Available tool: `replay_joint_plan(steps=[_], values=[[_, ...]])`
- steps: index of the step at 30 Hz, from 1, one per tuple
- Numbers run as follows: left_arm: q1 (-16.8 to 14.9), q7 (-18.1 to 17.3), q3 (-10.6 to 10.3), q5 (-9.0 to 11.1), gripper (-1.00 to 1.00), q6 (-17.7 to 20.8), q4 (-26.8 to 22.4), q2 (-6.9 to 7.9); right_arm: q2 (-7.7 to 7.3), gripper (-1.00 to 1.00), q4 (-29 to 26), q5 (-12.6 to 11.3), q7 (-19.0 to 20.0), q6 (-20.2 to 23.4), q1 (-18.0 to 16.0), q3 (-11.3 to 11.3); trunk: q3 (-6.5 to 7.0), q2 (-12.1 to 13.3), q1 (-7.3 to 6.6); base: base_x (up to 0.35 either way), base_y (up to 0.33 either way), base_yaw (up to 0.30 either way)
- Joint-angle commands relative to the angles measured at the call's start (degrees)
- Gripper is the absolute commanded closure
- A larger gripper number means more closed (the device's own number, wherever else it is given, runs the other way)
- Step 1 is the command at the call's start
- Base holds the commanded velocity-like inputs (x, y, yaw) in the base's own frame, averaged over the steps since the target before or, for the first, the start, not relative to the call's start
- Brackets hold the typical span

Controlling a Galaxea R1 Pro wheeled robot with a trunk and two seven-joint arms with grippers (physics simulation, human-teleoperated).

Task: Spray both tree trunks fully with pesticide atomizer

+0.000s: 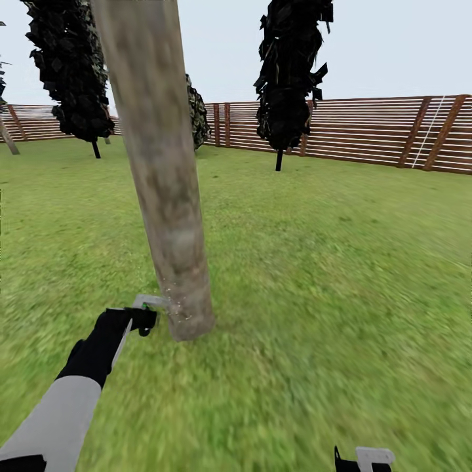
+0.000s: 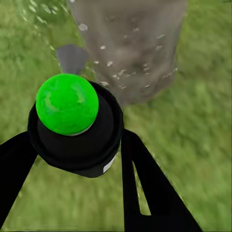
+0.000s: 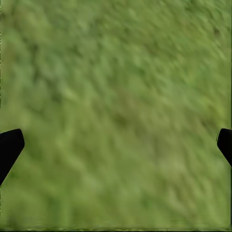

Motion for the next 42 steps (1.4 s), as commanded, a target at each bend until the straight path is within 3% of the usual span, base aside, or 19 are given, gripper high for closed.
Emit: replay_joint_plan(steps=[1,4,9,10,11,13,14,16,18,19,25,39,42], values=[[0.12,-0.03,0.03,0.52,1.0,0.14,-1.15,0.48,0.0,-1.0,0.0,0.0,0.0,0.02,0.0,-0.01,0.0,0.0,0.0,-0.305,0.0,0.0],[0.26,-0.04,-0.41,0.54,1.0,0.24,-2.37,0.32,0.0,-1.0,0.0,0.0,0.0,0.01,0.0,-0.01,0.0,0.0,0.0,-0.171,0.0,0.0],[-0.28,0.0,-1.78,0.45,1.0,0.47,-2.68,-4.08,0.0,-1.0,0.0,0.0,0.0,0.03,0.0,-0.01,0.0,0.0,0.0,-0.016,0.0,0.0],[-0.4,-0.02,-1.72,0.5,1.0,1.05,-2.71,-4.21,0.0,-1.0,0.0,0.0,0.0,0.04,0.0,-0.01,0.0,0.0,0.0,-0.001,0.0,0.0],[-0.47,-0.03,-1.51,0.5,1.0,1.44,-2.71,-3.93,0.0,-1.0,0.0,0.0,0.0,0.04,0.0,-0.01,0.0,0.0,0.0,0.0,0.0,0.0],[-0.48,-0.04,1.02,0.57,1.0,1.81,-2.86,-1.0,0.0,-1.0,0.0,0.0,0.0,0.02,0.0,-0.01,0.0,0.0,0.0,0.0,0.0,0.0],[-0.33,-0.85,1.69,0.52,1.0,1.91,-3.08,-0.26,0.0,-1.0,0.0,0.0,0.0,0.02,0.0,-0.01,0.0,0.0,0.0,0.0,0.0,0.0],[-0.19,-2.0,0.16,0.46,1.0,2.04,-3.15,-1.05,0.0,-1.0,0.0,0.0,0.0,0.01,0.0,-0.01,0.0,0.0,0.0,0.0,0.0,0.0],[-0.34,-2.24,-1.62,0.45,1.0,2.67,-3.21,-2.92,0.0,-1.0,0.0,0.0,0.0,0.04,0.0,-0.01,0.0,0.0,0.0,0.0,0.0,0.0],[-0.41,-2.32,-1.94,0.48,1.0,3.81,-6.17,-4.01,0.0,-1.0,0.0,0.0,0.0,0.0,0.0,-0.01,0.0,0.0,0.0,0.0,0.0,0.0],[0.3,-2.42,-1.64,0.38,1.0,5.19,-8.74,-1.46,0.0,-1.0,0.0,0.0,0.0,-0.04,0.0,-0.01,0.0,0.0,0.0,0.0,-0.05,0.0],[0.31,-2.19,-1.33,0.28,1.0,5.12,-8.79,-1.26,0.0,-1.0,-0.03,0.0,0.0,-0.04,0.0,0.01,0.0,0.0,0.0,0.0,-0.264,0.009],[0.31,-2.12,0.9,0.21,1.0,5.12,-8.79,-1.24,0.0,-1.0,-0.04,0.0,0.0,-0.04,0.0,0.05,0.0,0.0,0.0,0.0,-0.272,0.23]])
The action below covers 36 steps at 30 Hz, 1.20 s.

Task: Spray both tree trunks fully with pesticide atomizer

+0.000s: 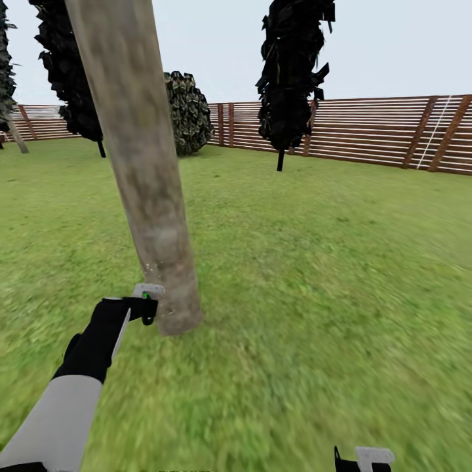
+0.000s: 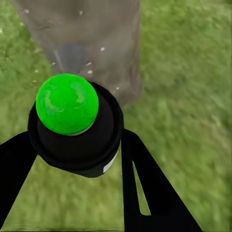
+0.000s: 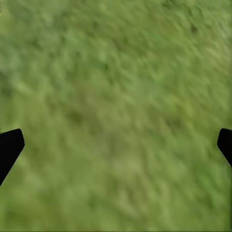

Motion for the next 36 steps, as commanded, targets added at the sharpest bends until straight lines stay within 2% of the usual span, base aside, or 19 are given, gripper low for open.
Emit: replay_joint_plan(steps=[1,3,5,12,16,20,23,25,26,27,28,29,33,36], values=[[0.0,-0.02,1.12,0.14,1.0,0.01,0.04,0.01,0.01,-1.0,0.01,0.0,0.0,0.0,0.0,0.01,0.0,0.0,0.0,0.0,-0.272,0.265],[0.0,-0.05,2.58,-0.05,1.0,0.07,0.08,0.58,0.06,-1.0,0.02,0.0,0.0,0.0,0.0,0.02,0.0,0.0,0.0,0.0,-0.272,0.274],[0.0,-0.1,2.54,-0.1,1.0,0.1,0.12,1.03,0.08,-1.0,-0.01,0.0,0.0,0.0,0.0,0.03,0.0,0.0,0.0,0.0,-0.272,0.277],[-0.02,0.21,2.39,-0.04,1.0,0.03,0.84,0.52,0.09,-1.0,0.03,0.0,0.07,0.0,0.0,0.03,0.0,0.0,0.0,0.0,-0.272,0.242],[-0.08,0.3,2.69,-0.18,1.0,0.07,0.86,1.22,0.01,-1.0,0.04,0.0,0.09,0.03,0.0,0.03,0.0,0.0,0.0,0.0,-0.272,0.023],[0.0,0.31,2.23,-0.14,1.0,0.14,0.91,0.43,0.0,-1.0,0.04,0.0,0.09,0.0,0.0,0.03,0.0,0.0,0.0,0.0,-0.272,0.001],[-0.08,0.31,0.43,-0.14,1.0,0.12,0.96,-1.22,0.0,-1.0,0.04,0.0,0.09,0.0,0.0,0.03,0.0,0.0,0.0,0.0,-0.272,0.0],[-0.08,0.31,0.09,-0.2,1.0,0.14,0.96,-1.27,0.0,-1.0,0.04,0.0,0.09,0.02,0.0,0.03,0.0,0.0,0.0,0.0,-0.272,0.0],[-0.09,0.33,0.29,-0.21,1.0,0.13,0.96,-0.94,0.0,-1.0,0.04,0.0,0.09,0.01,0.0,0.03,0.0,0.0,0.0,0.0,-0.272,0.0],[-0.04,0.38,0.67,-0.23,1.0,0.18,0.96,-0.01,0.0,-1.0,0.04,0.0,0.09,0.02,0.0,0.03,0.0,0.0,0.0,0.0,-0.272,0.0],[-0.01,0.4,1.17,-0.21,1.0,0.13,0.96,1.79,0.0,-1.0,0.04,0.0,0.09,0.01,0.01,0.03,0.0,0.0,0.0,0.0,-0.272,0.0],[0.02,0.4,0.89,-0.22,1.0,0.12,0.96,1.89,0.0,-1.0,0.04,0.0,0.09,0.0,0.0,0.03,0.0,0.0,0.0,0.0,-0.272,0.101],[0.0,0.43,0.43,-0.19,1.0,0.09,0.99,0.27,0.02,-1.0,0.04,0.0,0.09,0.0,0.0,0.03,0.0,0.0,0.0,0.0,-0.273,0.224],[0.0,0.48,0.37,-0.24,1.0,0.11,0.97,-0.02,0.02,-1.0,0.04,0.0,0.09,0.0,0.0,0.03,0.0,0.0,0.0,0.0,-0.273,0.206]])
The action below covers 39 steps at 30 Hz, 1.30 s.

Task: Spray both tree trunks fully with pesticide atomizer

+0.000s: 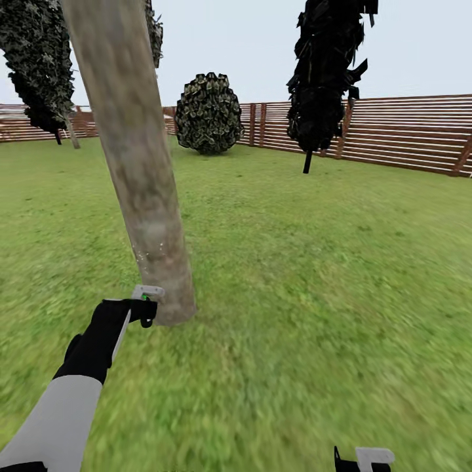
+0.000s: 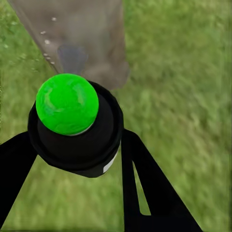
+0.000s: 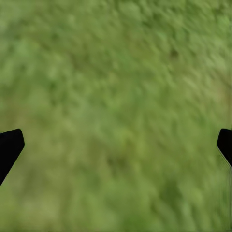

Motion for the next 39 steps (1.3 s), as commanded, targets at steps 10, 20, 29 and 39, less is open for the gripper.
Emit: replay_joint_plan(steps=[10,20,29,39], values=[[0.06,0.19,4.69,0.0,1.0,0.01,0.2,3.53,0.07,-1.0,0.0,0.0,0.0,0.0,0.0,0.0,0.0,0.0,0.0,0.171,-0.224,0.013],[0.29,1.7,4.28,-0.15,1.0,-0.13,2.27,1.76,0.07,-1.0,0.0,0.0,0.0,0.0,0.0,0.0,0.0,0.0,0.0,0.243,-0.178,0.236],[1.15,2.67,3.93,-0.17,1.0,-0.21,2.28,1.7,-0.01,-1.0,0.09,0.05,0.06,0.0,0.0,0.0,0.0,0.0,0.0,0.096,-0.242,0.073],[1.23,2.74,4.16,0.03,1.0,-0.3,2.88,3.83,0.07,-1.0,0.0,0.0,0.07,0.0,0.0,0.0,0.0,0.0,0.0,0.035,-0.241,0.005]])
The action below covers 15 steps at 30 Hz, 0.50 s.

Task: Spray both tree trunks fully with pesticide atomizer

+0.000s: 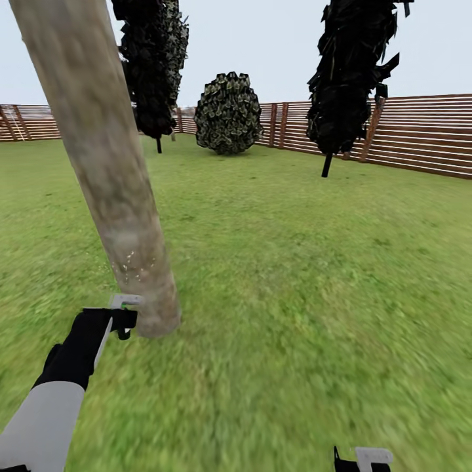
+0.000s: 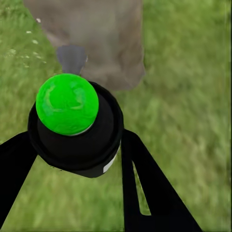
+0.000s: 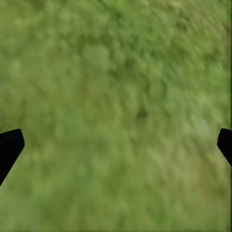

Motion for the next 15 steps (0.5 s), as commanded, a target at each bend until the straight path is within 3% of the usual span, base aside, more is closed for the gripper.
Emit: replay_joint_plan(steps=[1,4,7,10,15], values=[[-0.01,0.1,-0.13,-0.51,1.0,-0.11,0.22,-1.16,0.0,-1.0,0.0,0.0,-0.01,0.0,0.0,0.0,0.0,0.0,0.0,0.003,-0.042,0.157],[0.31,0.25,0.2,-0.54,1.0,-0.09,0.51,-1.16,0.01,-1.0,-0.02,0.0,0.01,0.0,0.0,0.0,0.0,0.0,0.0,0.001,-0.01,0.246],[2.02,0.32,0.17,-0.58,1.0,-0.41,0.54,0.23,0.01,-1.0,-0.03,0.0,0.0,0.0,0.0,0.0,0.0,0.0,0.0,0.0,-0.002,0.228],[2.31,0.42,0.01,-0.51,1.0,-0.48,0.54,-0.09,0.01,-1.0,-0.01,0.0,-0.01,0.0,0.0,0.0,0.0,0.0,0.0,0.073,0.0,0.051],[2.36,0.49,0.09,-0.5,1.0,-0.56,0.66,-1.45,0.01,-1.0,-0.01,0.0,-0.04,0.0,0.0,0.0,0.0,0.0,0.0,0.299,-0.021,0.032]])
